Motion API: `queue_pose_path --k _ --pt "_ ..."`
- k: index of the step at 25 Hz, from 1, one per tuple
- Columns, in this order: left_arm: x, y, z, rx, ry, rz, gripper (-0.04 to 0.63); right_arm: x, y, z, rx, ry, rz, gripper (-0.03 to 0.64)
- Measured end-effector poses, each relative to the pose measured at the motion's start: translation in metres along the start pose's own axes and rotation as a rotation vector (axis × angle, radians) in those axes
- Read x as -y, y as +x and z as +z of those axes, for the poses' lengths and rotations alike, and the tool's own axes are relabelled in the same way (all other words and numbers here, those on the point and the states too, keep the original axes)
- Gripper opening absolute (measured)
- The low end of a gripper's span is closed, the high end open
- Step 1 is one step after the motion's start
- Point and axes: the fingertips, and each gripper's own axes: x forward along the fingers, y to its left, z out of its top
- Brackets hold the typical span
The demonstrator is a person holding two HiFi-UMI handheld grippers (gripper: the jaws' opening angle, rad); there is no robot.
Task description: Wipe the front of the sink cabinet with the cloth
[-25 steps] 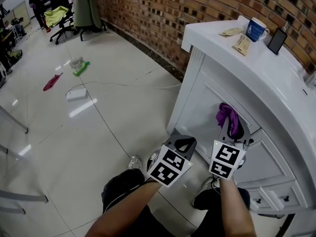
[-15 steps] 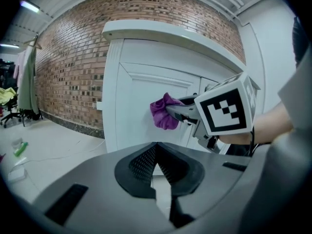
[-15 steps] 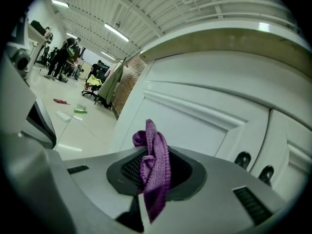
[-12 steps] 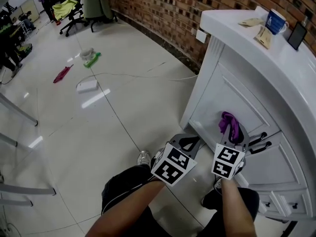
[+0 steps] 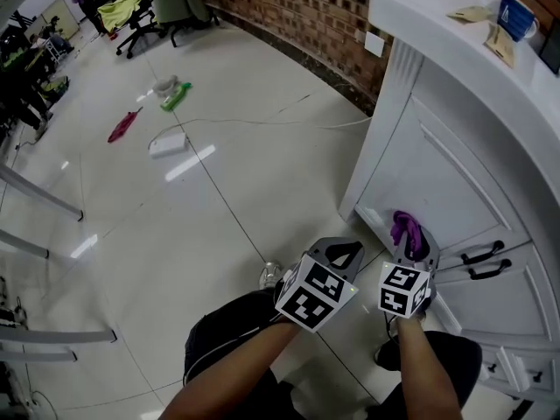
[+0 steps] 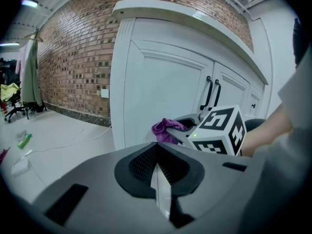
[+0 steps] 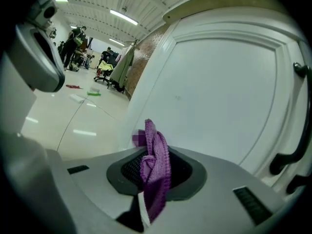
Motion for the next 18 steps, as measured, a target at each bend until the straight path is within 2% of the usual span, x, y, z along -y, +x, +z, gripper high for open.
queue_pose_path --k 12,18 --pt "-0.025 0.027 -0.023 -0.058 -0.045 -0.008 0.005 -0.055 0.045 -0.071 -0.15 -0.099 0.101 0.08" --pt "-0.035 0.033 -0.031 -0.074 -0.071 -0.011 0.005 -0.077 0.061 -0.084 -0.176 -0.157 0.137 0.08"
